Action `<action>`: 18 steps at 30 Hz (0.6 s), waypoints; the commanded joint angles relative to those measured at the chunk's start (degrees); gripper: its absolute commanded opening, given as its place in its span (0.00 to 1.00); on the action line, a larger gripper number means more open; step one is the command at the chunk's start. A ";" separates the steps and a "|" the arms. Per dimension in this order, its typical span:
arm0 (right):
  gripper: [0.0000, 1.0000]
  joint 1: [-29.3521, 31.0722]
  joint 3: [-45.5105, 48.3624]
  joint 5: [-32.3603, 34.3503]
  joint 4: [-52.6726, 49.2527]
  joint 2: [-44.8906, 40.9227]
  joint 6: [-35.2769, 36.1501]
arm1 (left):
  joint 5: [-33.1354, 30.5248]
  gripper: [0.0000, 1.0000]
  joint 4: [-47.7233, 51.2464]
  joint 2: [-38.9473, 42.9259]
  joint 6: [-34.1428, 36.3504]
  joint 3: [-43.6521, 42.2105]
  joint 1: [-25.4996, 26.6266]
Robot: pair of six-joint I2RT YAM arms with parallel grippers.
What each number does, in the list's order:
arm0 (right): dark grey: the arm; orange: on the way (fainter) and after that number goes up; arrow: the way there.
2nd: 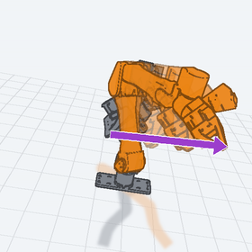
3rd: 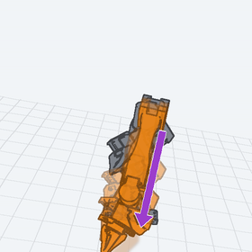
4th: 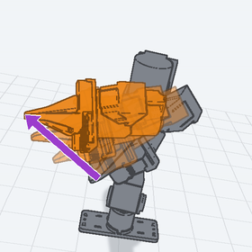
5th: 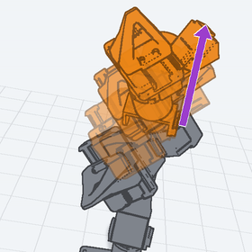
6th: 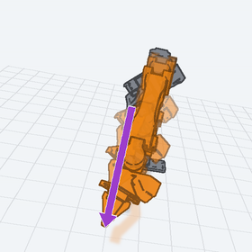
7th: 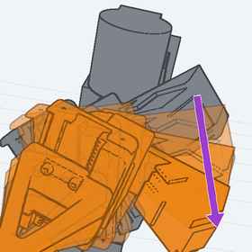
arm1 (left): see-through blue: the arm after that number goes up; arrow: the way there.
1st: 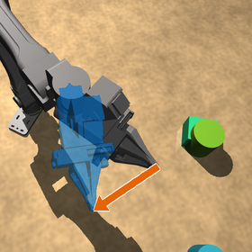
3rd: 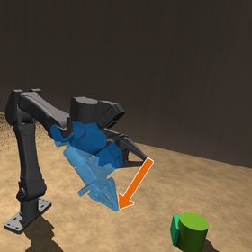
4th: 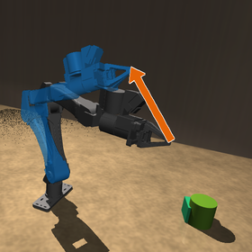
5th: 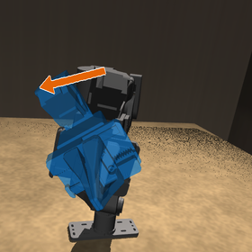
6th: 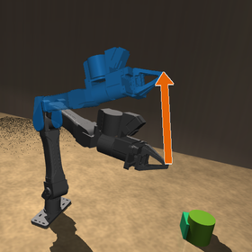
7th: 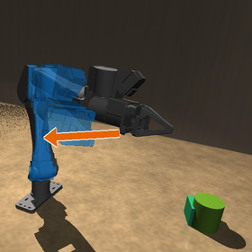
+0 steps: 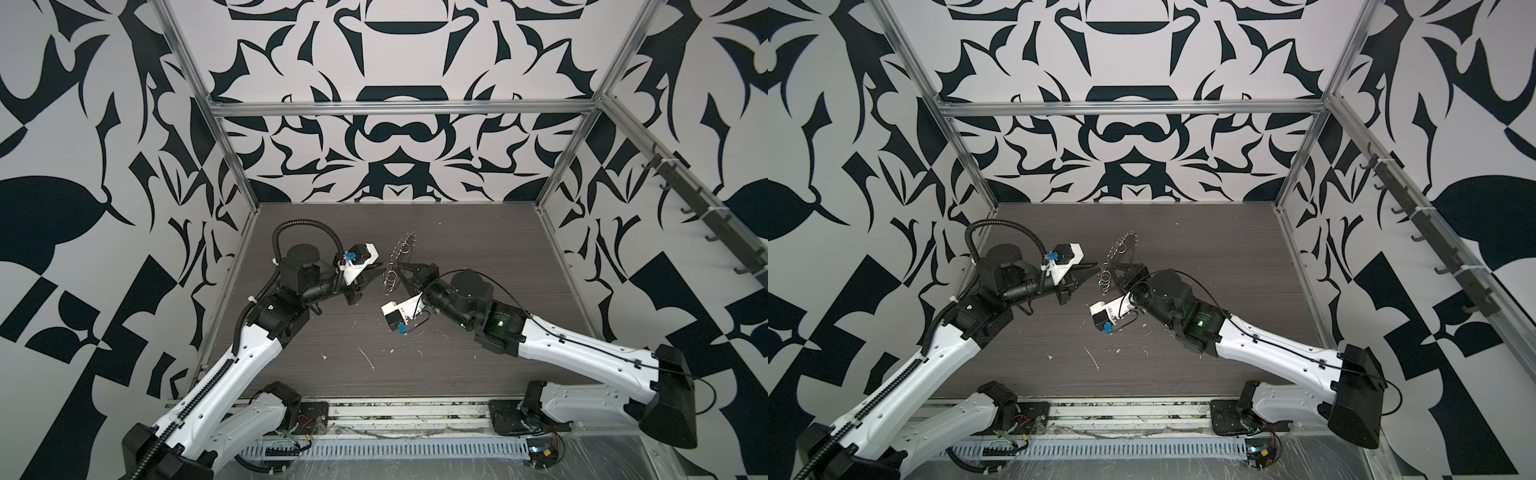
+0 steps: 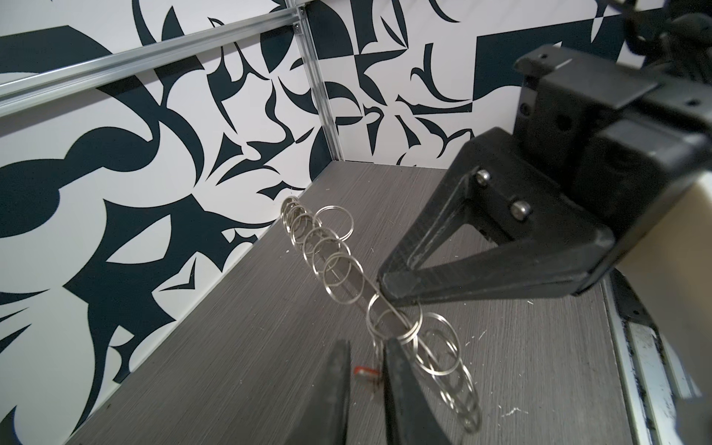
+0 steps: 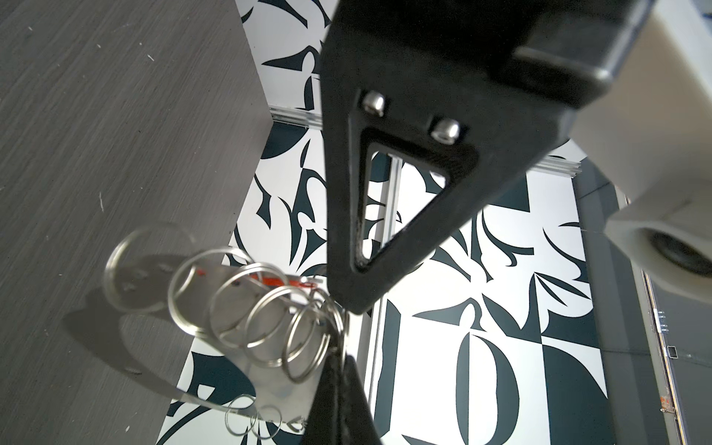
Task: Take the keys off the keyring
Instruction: 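Hold the raised ring chain steady between both grippers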
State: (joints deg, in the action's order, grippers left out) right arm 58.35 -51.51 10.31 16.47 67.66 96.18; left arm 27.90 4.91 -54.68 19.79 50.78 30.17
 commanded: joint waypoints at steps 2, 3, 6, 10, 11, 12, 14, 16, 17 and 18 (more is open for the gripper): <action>0.00 0.41 -2.72 -0.64 3.81 -2.15 -0.21 | 1.21 0.19 0.04 -0.76 -0.98 1.86 -0.02; 0.00 0.38 -2.73 -0.64 3.82 -2.18 -0.29 | 1.37 0.19 -0.15 -0.83 -1.18 1.78 -0.03; 0.00 0.36 -2.72 -0.82 3.75 -2.18 -0.28 | 1.98 0.19 -0.82 -0.85 -1.42 1.60 -0.03; 0.00 0.39 -2.63 -0.90 3.76 -2.42 -0.28 | 2.17 0.13 -0.95 -0.87 -1.60 1.47 -0.03; 0.00 0.36 -2.63 -0.75 3.60 -2.44 -0.24 | 2.16 0.13 -0.88 -0.78 -1.60 1.50 -0.03; 0.00 0.36 -2.55 -0.73 3.65 -2.47 -0.28 | 2.37 0.12 -0.86 -0.76 -1.60 1.42 -0.03; 0.00 0.40 -2.55 -0.73 3.57 -2.53 -0.28 | 2.63 0.12 -0.71 -0.73 -1.66 1.42 -0.03; 0.00 0.37 -2.57 -0.73 3.66 -2.54 -0.22 | 2.99 0.11 -0.69 -0.71 -1.76 1.39 -0.03; 0.00 0.36 -2.55 -0.73 3.65 -2.53 -0.27 | 3.16 0.12 -0.69 -0.78 -1.77 1.36 -0.03; 0.00 0.36 -2.55 -0.74 3.74 -2.53 -0.27 | 3.57 0.13 -0.84 -0.78 -1.86 1.38 -0.03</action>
State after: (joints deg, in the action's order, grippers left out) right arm 58.35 -51.51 10.52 16.47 67.57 96.18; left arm 29.67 4.91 -55.27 18.81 51.20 30.17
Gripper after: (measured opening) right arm 0.041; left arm 0.126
